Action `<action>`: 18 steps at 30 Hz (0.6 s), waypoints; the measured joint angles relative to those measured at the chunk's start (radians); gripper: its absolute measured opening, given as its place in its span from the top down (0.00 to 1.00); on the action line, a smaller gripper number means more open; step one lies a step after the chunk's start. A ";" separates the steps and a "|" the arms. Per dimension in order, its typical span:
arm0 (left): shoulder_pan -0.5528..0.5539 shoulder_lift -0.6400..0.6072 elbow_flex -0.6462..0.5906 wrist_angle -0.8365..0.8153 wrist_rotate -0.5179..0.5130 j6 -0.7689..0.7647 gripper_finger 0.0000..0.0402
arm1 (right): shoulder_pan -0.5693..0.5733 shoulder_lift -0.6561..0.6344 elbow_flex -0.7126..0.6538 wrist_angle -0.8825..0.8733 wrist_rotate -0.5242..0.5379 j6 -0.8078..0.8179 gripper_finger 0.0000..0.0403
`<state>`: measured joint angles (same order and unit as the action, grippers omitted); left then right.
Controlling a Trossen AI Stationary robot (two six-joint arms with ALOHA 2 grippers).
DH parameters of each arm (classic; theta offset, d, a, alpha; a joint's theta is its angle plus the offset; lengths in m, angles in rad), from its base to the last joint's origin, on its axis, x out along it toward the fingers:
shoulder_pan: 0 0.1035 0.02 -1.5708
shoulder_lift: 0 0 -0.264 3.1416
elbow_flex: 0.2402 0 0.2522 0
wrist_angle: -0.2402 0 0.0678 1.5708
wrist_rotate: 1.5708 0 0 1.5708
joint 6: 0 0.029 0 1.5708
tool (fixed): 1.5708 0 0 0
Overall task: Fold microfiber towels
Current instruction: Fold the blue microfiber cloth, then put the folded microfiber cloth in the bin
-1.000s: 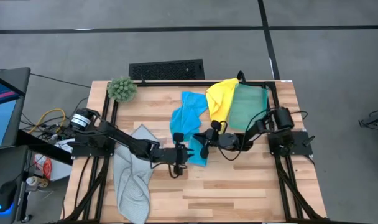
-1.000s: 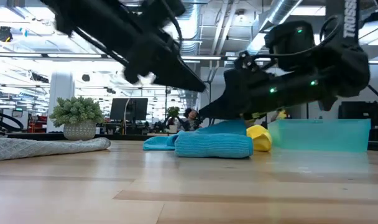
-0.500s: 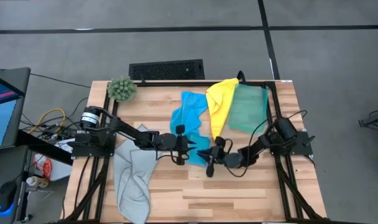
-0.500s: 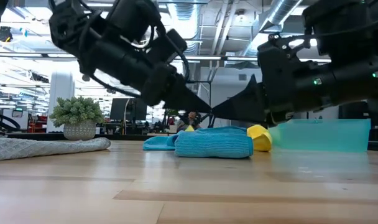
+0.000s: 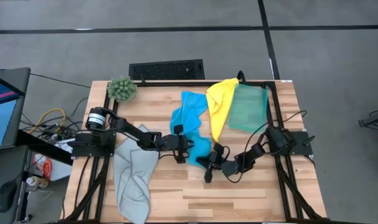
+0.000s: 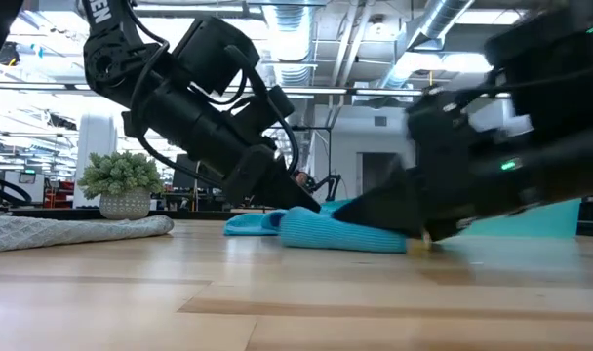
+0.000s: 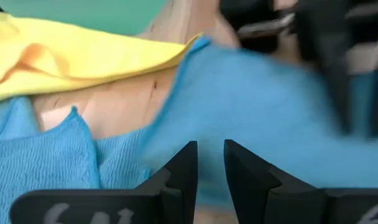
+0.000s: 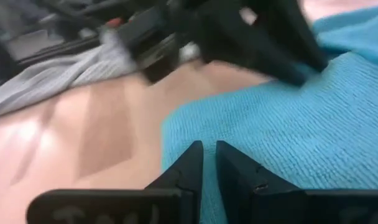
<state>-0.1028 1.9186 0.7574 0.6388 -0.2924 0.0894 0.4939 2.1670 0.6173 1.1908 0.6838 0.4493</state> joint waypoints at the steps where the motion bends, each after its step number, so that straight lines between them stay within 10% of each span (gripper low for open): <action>1: 0.001 0.000 0.000 -0.003 0.000 -0.003 0.82 | 0.008 -0.017 -0.005 -0.013 -0.001 -0.003 0.83; 12: -0.027 -0.003 0.000 0.003 -0.001 -0.042 0.82 | -0.019 -0.486 -0.035 -0.495 0.094 -0.108 0.73; 18: -0.069 -0.003 0.000 -0.005 -0.002 -0.043 0.82 | -0.198 -0.629 -0.035 -0.749 -0.140 -0.135 0.46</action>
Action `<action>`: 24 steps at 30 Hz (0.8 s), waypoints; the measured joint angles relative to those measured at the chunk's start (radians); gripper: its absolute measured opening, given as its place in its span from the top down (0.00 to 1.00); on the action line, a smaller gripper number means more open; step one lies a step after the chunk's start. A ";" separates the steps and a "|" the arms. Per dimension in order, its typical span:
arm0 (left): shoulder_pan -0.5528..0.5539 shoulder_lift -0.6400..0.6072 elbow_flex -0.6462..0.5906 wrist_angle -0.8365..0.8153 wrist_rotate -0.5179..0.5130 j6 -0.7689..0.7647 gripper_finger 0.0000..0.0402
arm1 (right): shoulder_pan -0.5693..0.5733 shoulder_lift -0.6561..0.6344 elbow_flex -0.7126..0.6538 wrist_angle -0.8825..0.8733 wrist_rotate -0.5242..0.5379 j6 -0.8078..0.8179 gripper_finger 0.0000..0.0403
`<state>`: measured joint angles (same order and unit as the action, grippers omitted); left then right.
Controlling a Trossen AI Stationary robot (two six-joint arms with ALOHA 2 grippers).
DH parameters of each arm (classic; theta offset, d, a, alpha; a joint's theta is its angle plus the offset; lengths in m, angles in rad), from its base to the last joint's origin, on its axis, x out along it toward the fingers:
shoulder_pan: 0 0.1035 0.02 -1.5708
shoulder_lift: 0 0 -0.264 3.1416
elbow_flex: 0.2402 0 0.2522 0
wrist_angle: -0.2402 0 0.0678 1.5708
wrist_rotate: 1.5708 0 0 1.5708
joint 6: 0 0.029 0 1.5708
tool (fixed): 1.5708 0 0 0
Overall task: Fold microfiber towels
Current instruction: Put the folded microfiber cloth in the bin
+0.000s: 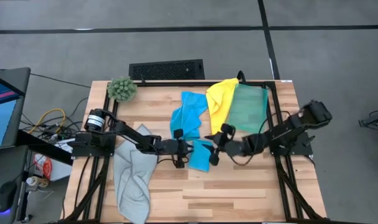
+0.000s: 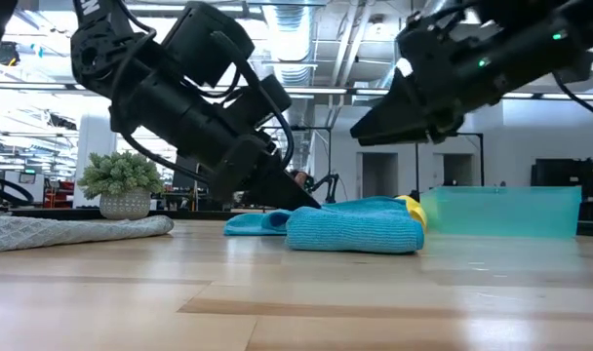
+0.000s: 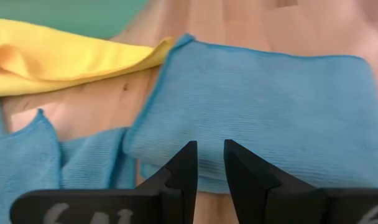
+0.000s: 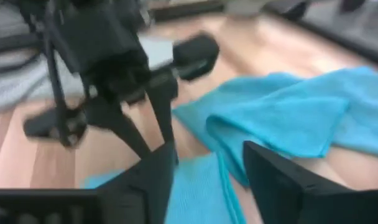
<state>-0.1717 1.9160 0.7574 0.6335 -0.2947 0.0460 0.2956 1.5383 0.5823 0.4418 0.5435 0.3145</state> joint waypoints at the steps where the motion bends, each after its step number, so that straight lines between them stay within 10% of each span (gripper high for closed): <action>1: -0.007 0.000 0.000 -0.002 -0.002 -0.003 0.82 | -0.027 -0.010 -0.001 -0.027 -0.052 -0.013 0.42; 24: -0.036 -0.002 0.001 -0.050 -0.060 -0.006 0.82 | -0.132 0.366 0.008 0.127 -0.214 0.095 0.36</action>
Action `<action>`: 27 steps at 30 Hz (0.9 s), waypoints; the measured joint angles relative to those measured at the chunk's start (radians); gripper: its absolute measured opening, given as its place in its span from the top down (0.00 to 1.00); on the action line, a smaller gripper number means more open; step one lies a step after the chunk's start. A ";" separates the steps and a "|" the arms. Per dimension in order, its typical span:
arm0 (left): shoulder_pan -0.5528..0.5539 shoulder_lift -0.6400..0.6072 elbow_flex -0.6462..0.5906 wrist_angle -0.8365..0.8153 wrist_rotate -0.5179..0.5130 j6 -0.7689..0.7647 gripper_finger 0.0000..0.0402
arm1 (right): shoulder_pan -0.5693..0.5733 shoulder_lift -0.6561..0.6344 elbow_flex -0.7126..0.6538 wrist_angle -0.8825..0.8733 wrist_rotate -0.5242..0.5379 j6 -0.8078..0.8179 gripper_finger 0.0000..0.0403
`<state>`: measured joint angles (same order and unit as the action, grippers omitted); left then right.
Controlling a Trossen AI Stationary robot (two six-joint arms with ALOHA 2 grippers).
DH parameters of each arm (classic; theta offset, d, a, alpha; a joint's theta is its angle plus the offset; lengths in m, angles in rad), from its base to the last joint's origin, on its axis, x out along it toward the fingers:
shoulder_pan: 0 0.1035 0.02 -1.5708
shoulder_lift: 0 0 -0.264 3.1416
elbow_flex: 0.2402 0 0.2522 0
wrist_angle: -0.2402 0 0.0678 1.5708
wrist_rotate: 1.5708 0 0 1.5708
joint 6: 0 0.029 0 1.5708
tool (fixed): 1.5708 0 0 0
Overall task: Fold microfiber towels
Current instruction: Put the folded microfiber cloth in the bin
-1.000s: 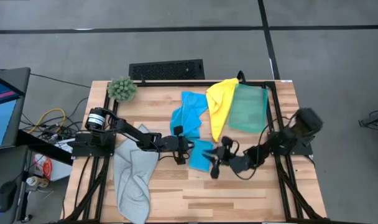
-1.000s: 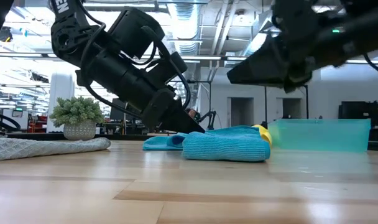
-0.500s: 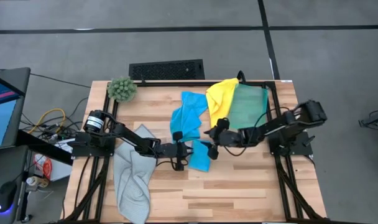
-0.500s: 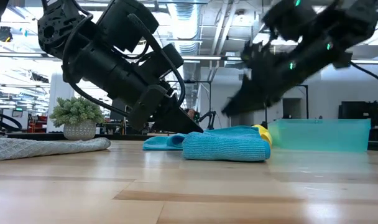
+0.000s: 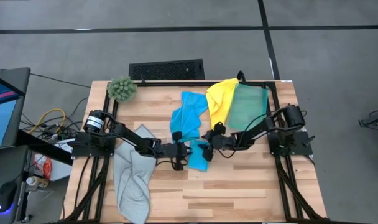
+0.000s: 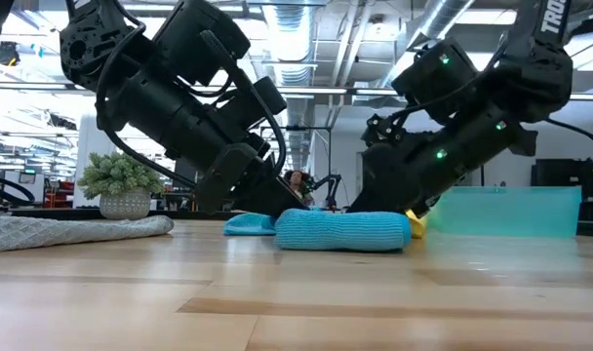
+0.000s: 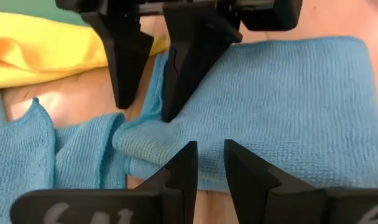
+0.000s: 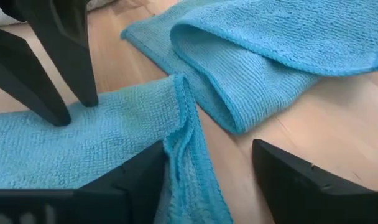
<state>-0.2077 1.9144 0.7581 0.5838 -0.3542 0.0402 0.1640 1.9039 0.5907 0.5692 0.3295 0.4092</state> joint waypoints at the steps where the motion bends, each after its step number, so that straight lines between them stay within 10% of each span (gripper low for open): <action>1: 0.000 0.000 0.000 -0.001 0.000 0.000 0.82 | 0.006 0.001 0.000 0.000 0.002 0.003 0.39; 12: -0.001 0.000 0.000 -0.015 0.000 -0.027 0.82 | 0.036 0.001 0.000 -0.001 -0.067 0.067 0.94; 21: -0.029 -0.115 0.000 -0.149 -0.016 -0.081 0.82 | 0.049 -0.202 -0.020 -0.182 -0.153 0.143 0.95; 27: -0.058 -0.199 0.000 -0.214 -0.062 -0.089 0.82 | 0.041 -0.411 -0.014 -0.372 0.000 0.136 0.95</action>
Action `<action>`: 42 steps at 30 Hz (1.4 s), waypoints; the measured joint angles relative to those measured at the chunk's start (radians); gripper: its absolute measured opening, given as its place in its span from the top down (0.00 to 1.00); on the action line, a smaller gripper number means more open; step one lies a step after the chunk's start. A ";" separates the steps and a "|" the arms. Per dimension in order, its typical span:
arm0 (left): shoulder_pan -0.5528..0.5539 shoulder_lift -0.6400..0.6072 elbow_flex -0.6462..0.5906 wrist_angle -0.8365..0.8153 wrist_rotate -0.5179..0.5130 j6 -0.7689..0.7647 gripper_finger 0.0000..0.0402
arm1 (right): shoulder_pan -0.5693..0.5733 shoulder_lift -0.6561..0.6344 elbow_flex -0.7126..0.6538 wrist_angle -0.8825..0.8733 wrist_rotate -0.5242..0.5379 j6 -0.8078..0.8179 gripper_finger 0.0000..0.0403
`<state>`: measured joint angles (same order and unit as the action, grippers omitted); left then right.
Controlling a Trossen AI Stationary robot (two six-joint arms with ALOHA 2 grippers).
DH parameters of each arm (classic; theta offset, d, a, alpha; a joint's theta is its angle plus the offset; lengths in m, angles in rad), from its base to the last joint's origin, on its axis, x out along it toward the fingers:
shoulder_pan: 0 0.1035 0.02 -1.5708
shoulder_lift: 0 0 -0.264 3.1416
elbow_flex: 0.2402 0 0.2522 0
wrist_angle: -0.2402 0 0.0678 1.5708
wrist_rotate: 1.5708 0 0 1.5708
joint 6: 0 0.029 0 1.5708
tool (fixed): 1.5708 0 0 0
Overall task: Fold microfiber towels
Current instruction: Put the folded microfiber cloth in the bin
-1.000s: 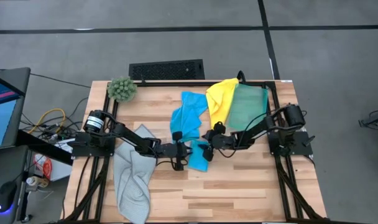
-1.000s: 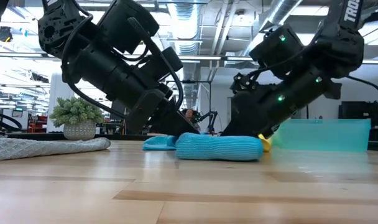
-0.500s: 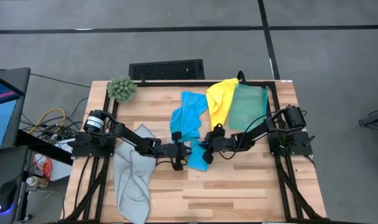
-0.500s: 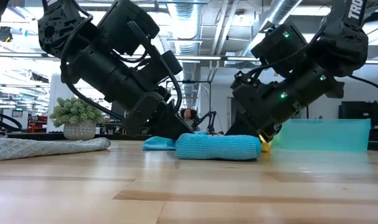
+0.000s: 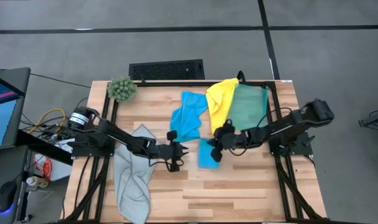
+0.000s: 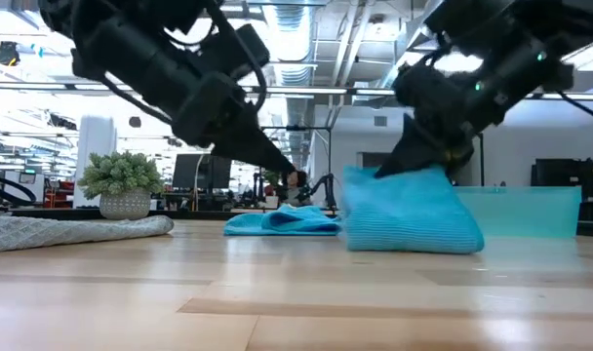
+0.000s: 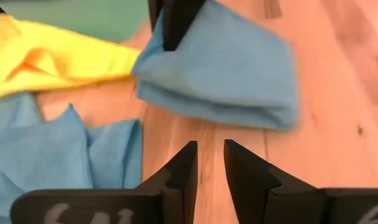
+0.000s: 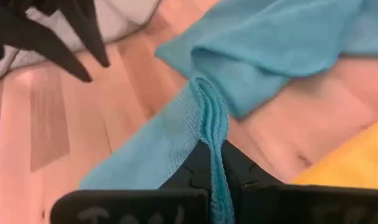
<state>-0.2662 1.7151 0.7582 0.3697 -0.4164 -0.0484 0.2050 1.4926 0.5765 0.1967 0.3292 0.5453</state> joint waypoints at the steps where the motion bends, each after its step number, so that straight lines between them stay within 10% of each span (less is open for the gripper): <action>1: -0.006 -0.006 0.000 0.003 -0.010 0.000 0.82 | 0.001 -0.030 0.001 -0.035 0.023 0.000 0.95; 21: -0.041 -0.014 0.000 -0.051 -0.067 -0.027 0.82 | -0.069 -0.420 0.004 -0.391 0.343 0.004 0.95; 42: -0.041 -0.014 0.000 -0.066 -0.067 -0.043 0.82 | -0.559 -0.772 0.005 -0.707 0.245 -0.075 0.95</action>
<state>-0.3073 1.7008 0.7578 0.3038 -0.4831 -0.0911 -0.3538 0.7206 0.5816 -0.5099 0.5744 0.4703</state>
